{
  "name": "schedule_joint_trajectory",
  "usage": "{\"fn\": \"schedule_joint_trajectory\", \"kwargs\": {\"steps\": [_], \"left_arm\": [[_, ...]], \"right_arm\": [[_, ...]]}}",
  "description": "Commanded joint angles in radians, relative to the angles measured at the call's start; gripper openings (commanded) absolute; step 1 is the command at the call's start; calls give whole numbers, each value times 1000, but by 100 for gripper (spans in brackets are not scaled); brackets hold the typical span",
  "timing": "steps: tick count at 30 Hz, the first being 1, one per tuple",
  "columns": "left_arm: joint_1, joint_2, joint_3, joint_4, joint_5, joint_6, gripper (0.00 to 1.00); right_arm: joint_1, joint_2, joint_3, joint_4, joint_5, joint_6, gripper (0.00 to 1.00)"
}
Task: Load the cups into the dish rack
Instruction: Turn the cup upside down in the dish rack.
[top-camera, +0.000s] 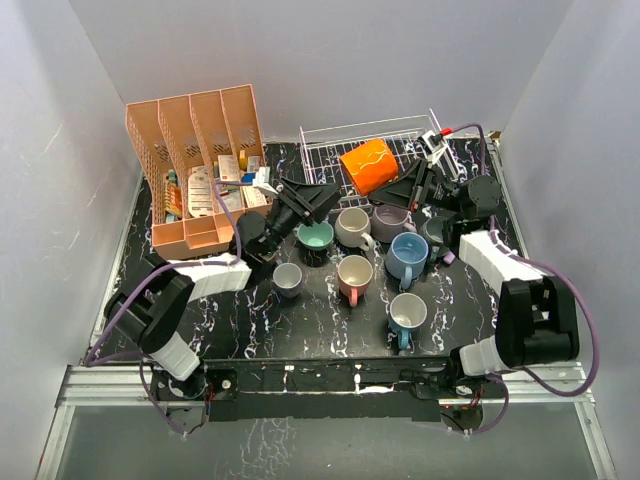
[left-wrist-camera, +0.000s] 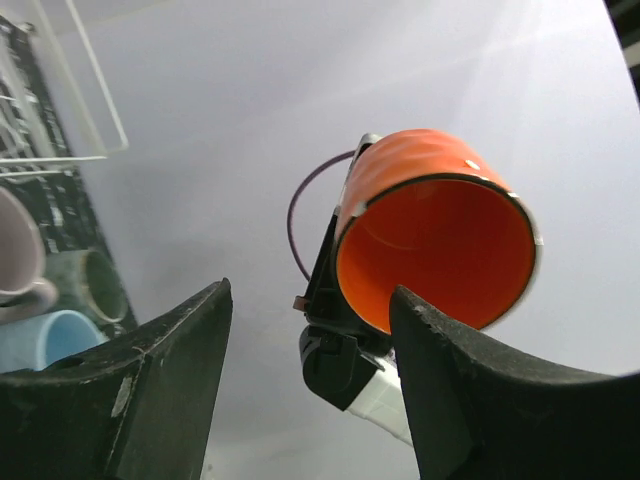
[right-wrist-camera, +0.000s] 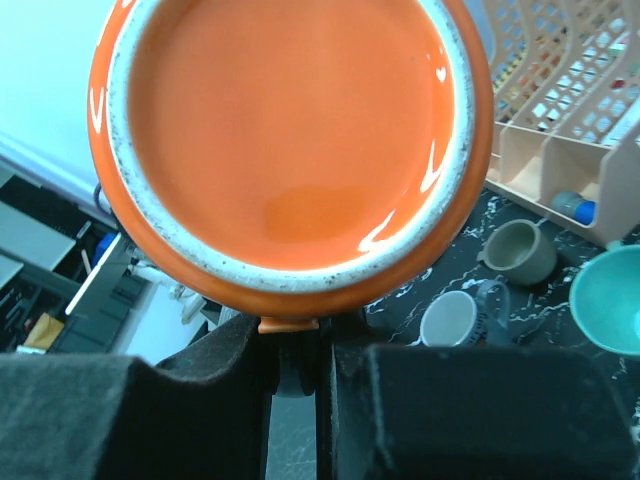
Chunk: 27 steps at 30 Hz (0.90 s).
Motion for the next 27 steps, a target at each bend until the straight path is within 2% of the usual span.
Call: {"fn": "schedule_joint_trajectory", "kwargs": {"steps": [1, 3, 6, 10, 12, 14, 16, 20, 27], "left_arm": [[75, -154, -20, -125, 113, 87, 64], [111, -223, -2, -283, 175, 212, 68], [174, -349, 66, -657, 234, 481, 73], [194, -478, 145, -1122, 121, 852, 80], [194, -522, 170, -1309, 50, 963, 81], [194, -563, 180, -1427, -25, 1038, 81], [195, -617, 165, -1496, -95, 1096, 81], [195, -723, 120, -1548, -192, 1162, 82], [195, -962, -117, -1400, -314, 1264, 97]], "right_arm": [[-53, 59, 75, 131, 25, -39, 8], [-79, 104, 113, 96, 0, -105, 8], [-128, 144, 166, -84, 31, -296, 8], [-140, 200, 283, -401, 148, -651, 8], [-140, 246, 354, -511, 221, -778, 8], [-138, 303, 455, -652, 333, -920, 8], [-130, 378, 588, -796, 468, -1057, 8], [-122, 482, 737, -903, 655, -1200, 8], [-61, 627, 908, -1006, 882, -1403, 8]]}}
